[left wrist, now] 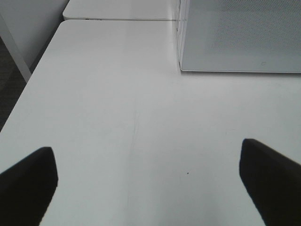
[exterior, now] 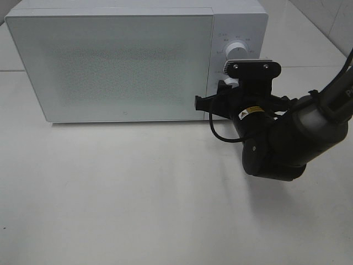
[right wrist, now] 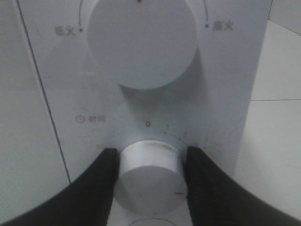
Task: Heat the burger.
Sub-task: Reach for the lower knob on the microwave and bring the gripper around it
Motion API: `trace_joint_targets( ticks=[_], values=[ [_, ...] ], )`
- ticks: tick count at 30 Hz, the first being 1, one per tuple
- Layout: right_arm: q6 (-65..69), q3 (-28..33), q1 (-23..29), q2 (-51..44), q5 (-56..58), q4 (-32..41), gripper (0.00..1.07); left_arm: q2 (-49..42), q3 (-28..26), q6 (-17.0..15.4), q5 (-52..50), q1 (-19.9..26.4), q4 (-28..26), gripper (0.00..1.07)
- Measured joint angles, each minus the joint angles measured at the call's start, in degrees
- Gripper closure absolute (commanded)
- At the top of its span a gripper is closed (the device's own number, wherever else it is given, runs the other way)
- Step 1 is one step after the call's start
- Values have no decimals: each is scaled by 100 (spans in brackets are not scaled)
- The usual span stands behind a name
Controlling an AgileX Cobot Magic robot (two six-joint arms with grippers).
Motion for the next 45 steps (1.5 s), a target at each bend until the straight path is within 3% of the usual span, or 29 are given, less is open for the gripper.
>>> trace_joint_targets(
  ticks=[11, 45],
  values=[
    [378, 0, 0, 0, 0, -6, 107, 0, 0, 0, 0, 0, 6, 6],
    [5707, 46, -23, 0, 0, -80, 107, 0, 0, 0, 0, 0, 6, 6]
  ],
)
